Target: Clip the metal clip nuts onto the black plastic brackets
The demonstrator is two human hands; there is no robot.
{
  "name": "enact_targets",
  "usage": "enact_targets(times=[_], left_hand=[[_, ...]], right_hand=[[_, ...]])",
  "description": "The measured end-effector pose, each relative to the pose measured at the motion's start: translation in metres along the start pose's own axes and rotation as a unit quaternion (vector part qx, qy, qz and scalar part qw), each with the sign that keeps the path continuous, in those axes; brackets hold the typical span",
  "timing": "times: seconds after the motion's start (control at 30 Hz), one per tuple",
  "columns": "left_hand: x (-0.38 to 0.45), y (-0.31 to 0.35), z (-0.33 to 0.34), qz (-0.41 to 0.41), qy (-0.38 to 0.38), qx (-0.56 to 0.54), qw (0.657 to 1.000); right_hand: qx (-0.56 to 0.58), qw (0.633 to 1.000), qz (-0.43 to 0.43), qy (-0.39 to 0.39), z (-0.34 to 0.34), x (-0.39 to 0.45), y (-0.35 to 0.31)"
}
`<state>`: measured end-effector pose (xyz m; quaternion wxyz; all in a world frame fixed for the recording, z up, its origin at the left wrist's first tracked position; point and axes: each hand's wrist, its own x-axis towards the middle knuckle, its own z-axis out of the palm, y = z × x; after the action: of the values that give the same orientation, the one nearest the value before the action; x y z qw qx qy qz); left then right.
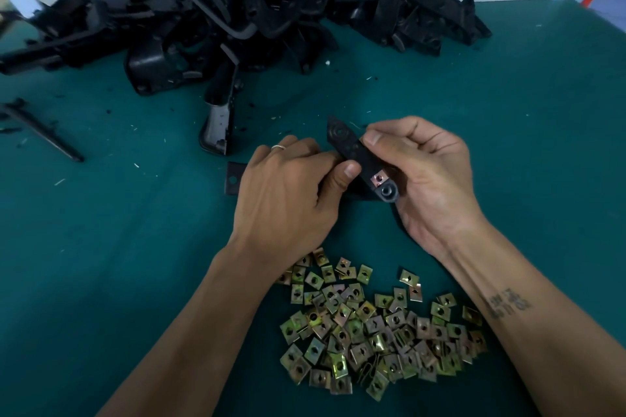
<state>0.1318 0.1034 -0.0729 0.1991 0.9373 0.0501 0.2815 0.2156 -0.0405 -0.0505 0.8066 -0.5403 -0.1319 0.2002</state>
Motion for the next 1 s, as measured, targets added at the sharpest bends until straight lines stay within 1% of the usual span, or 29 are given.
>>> enact_targets(times=[0.1, 0.4, 0.57, 0.73, 1.0], left_hand=[[-0.0001, -0.0003, 0.0, -0.003, 0.004, -0.003, 1.0], [0.0, 0.0, -0.0001, -0.015, 0.0, -0.014, 1.0], [0.0001, 0.0002, -0.0002, -0.02, 0.0, -0.016, 1.0], [0.0004, 0.0004, 0.0001, -0.019, 0.007, -0.014, 1.0], [0.0, 0.0007, -0.0004, -0.02, 0.0, -0.008, 1.0]], right_hand=[[-0.015, 1.0, -0.021, 0.01, 0.0017, -0.0015, 0.0009], [0.031, 1.0, -0.004, -0.001, -0.0037, -0.0014, -0.0065], [0.001, 1.0, -0.029, 0.009, -0.0042, -0.0005, -0.0028], [-0.062, 0.996, -0.064, 0.019, -0.0037, 0.0004, -0.002], [-0.097, 0.991, -0.087, -0.016, -0.0033, -0.0025, -0.0033]])
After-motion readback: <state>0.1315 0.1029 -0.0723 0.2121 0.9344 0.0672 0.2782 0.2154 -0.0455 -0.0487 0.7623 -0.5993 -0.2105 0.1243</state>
